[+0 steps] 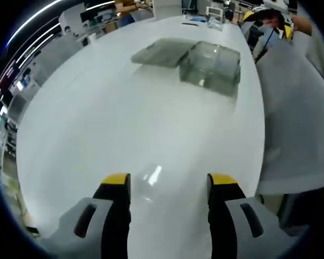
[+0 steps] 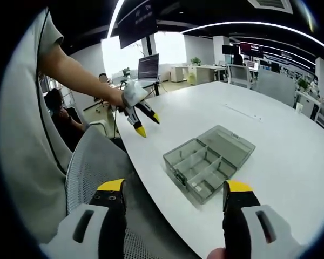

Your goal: Insert the divider into the dual guide fixture by aligning both edges with the guide slots and pushing it downward to the bottom, including one-sided entry, uneven engagement, binding, and posture correction.

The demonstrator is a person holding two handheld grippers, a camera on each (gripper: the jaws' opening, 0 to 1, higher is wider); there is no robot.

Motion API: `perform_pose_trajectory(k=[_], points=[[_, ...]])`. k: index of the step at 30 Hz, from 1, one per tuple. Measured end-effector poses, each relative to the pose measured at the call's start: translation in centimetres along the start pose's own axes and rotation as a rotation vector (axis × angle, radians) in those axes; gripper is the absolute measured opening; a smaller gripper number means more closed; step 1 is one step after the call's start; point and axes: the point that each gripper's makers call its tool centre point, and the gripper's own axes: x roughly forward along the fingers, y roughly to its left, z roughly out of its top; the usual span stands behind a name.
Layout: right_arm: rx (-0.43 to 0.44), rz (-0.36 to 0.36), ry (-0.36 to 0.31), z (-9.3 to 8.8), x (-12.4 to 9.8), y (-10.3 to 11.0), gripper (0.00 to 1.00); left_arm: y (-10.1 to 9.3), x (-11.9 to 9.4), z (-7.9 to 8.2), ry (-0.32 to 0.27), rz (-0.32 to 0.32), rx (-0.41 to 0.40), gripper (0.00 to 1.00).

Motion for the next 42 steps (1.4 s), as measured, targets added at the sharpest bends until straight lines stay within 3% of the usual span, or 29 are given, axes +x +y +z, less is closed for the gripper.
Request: perform_pose_trajectory(k=[5, 18, 42], points=[[0.011, -0.003, 0.000, -0.1, 0.0, 0.0, 0.70, 0.9, 0.4, -0.6, 0.010, -0.004, 0.022, 0.50], [0.017, 0.000, 0.005, -0.2, 0.1, 0.0, 0.70, 0.3, 1.2, -0.8, 0.041, -0.048, 0.095, 0.42], [0.023, 0.018, 0.010, -0.3, 0.5, 0.2, 0.70, 0.4, 1.0, -0.2, 0.080, -0.153, 0.119, 0.37]])
